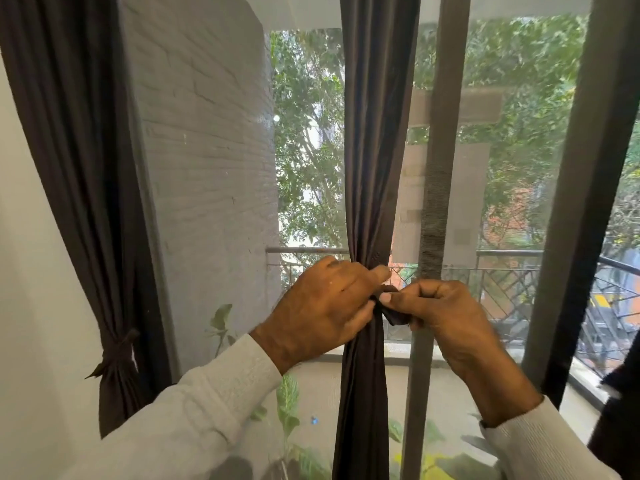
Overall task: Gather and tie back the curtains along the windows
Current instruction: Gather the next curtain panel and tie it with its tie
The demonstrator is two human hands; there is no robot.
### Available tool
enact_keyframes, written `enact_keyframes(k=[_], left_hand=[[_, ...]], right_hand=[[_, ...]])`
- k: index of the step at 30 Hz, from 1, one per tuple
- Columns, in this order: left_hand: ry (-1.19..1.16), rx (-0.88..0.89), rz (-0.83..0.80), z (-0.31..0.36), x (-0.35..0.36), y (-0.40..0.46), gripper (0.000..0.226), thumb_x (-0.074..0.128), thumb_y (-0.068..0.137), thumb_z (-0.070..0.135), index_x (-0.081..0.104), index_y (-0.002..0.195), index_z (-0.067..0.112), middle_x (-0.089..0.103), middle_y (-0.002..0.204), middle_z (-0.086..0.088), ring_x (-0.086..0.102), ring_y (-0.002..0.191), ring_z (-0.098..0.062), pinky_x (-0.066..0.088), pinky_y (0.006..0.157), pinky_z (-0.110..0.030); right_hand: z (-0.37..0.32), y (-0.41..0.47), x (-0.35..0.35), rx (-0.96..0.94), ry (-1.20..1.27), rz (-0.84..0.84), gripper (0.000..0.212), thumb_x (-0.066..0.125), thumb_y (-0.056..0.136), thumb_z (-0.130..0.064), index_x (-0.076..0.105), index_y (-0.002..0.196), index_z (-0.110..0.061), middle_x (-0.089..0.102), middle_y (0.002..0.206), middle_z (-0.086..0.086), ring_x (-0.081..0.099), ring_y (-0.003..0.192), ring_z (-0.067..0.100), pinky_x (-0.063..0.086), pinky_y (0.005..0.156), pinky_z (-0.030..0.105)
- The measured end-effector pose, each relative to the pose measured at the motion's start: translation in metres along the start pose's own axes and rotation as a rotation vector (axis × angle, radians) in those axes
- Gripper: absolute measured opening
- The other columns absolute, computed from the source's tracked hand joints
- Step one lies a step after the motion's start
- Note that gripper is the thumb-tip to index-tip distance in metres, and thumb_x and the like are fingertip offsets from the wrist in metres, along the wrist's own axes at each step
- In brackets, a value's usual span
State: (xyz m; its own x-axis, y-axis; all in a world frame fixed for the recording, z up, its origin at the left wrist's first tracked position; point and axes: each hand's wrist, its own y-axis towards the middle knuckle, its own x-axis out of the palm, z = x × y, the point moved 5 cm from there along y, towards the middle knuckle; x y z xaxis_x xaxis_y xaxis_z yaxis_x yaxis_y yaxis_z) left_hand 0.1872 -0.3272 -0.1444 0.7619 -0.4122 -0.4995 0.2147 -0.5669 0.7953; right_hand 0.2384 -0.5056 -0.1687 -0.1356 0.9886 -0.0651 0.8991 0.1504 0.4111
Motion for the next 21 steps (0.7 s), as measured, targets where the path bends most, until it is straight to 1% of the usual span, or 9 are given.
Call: enact_keyframes(k=[3,5,7,10,12,14,17,19,21], left_hand=[[0.084,0.059,-0.034,-0.002,0.005,-0.001,0.027,0.066,0.102,0.020,0.071,0.125,0.008,0.069,0.107,-0.011,0.065,0.091,-0.030,0.048,0.080,-0.046],[0.046,0.030,-0.054,-0.006,0.006,-0.003,0.022,0.065,0.101,0.021,0.074,0.117,0.009,0.066,0.110,-0.010,0.062,0.095,-0.028,0.047,0.082,-0.045],[-0.040,-0.043,-0.094,-0.011,0.008,-0.005,0.018,0.068,0.099,0.022,0.075,0.113,0.013,0.061,0.111,-0.006,0.057,0.100,-0.025,0.045,0.084,-0.044],[-0.270,-0.205,-0.189,-0.021,0.014,-0.009,0.011,0.071,0.098,0.023,0.075,0.106,0.017,0.052,0.118,0.002,0.051,0.113,-0.019,0.046,0.096,-0.049],[-0.449,-0.271,-0.272,-0.025,0.017,-0.010,0.011,0.069,0.098,0.024,0.074,0.101,0.014,0.049,0.124,0.003,0.049,0.121,-0.019,0.045,0.103,-0.049],[-0.574,-0.281,-0.367,-0.027,0.015,-0.009,0.014,0.074,0.094,0.025,0.074,0.099,0.012,0.047,0.129,0.001,0.046,0.126,-0.019,0.042,0.109,-0.044],[-0.572,-0.240,-0.507,-0.027,0.011,-0.006,0.028,0.088,0.083,0.018,0.069,0.103,0.012,0.042,0.134,0.002,0.041,0.129,-0.018,0.039,0.110,-0.031],[-0.538,-0.243,-0.457,-0.026,0.010,-0.002,0.024,0.087,0.081,0.011,0.069,0.098,0.011,0.045,0.129,0.002,0.044,0.122,-0.019,0.043,0.106,-0.037],[-0.511,-0.245,-0.382,-0.024,0.009,0.001,0.017,0.083,0.083,0.008,0.069,0.093,0.011,0.048,0.122,0.002,0.047,0.115,-0.019,0.047,0.099,-0.044]], right_hand=[[-0.002,-0.001,0.001,-0.053,-0.040,-0.037,0.017,0.086,0.082,-0.014,0.078,0.079,0.002,0.075,0.069,0.011,0.065,0.057,0.010,0.050,0.055,0.017],[-0.006,-0.004,0.001,-0.114,-0.068,-0.093,0.014,0.083,0.085,-0.011,0.080,0.086,0.002,0.078,0.075,0.010,0.072,0.065,0.009,0.053,0.062,0.013],[-0.010,-0.005,0.001,-0.191,-0.120,-0.146,0.011,0.079,0.088,-0.013,0.081,0.089,-0.002,0.079,0.080,0.006,0.074,0.074,0.012,0.056,0.069,0.015],[-0.008,-0.002,0.000,-0.287,-0.208,-0.161,0.013,0.075,0.090,-0.024,0.081,0.087,-0.013,0.074,0.085,0.003,0.069,0.083,0.018,0.055,0.075,0.022],[0.000,0.003,0.000,-0.273,-0.170,-0.160,0.016,0.071,0.092,-0.027,0.078,0.083,-0.015,0.069,0.084,0.002,0.063,0.080,0.015,0.051,0.074,0.021],[0.007,0.005,0.003,-0.225,-0.090,-0.188,0.021,0.068,0.094,-0.029,0.076,0.082,-0.014,0.065,0.078,0.004,0.056,0.072,0.013,0.047,0.068,0.022],[0.012,0.007,0.009,-0.168,-0.023,-0.218,0.032,0.064,0.097,-0.033,0.077,0.089,-0.004,0.066,0.079,0.013,0.053,0.072,0.016,0.046,0.065,0.026],[0.011,0.008,0.014,-0.141,0.011,-0.225,0.039,0.065,0.097,-0.034,0.076,0.091,0.003,0.066,0.080,0.016,0.055,0.073,0.017,0.046,0.064,0.028],[0.008,0.010,0.017,-0.118,0.069,-0.230,0.046,0.071,0.098,-0.037,0.074,0.090,0.008,0.064,0.076,0.015,0.055,0.069,0.015,0.045,0.061,0.027]])
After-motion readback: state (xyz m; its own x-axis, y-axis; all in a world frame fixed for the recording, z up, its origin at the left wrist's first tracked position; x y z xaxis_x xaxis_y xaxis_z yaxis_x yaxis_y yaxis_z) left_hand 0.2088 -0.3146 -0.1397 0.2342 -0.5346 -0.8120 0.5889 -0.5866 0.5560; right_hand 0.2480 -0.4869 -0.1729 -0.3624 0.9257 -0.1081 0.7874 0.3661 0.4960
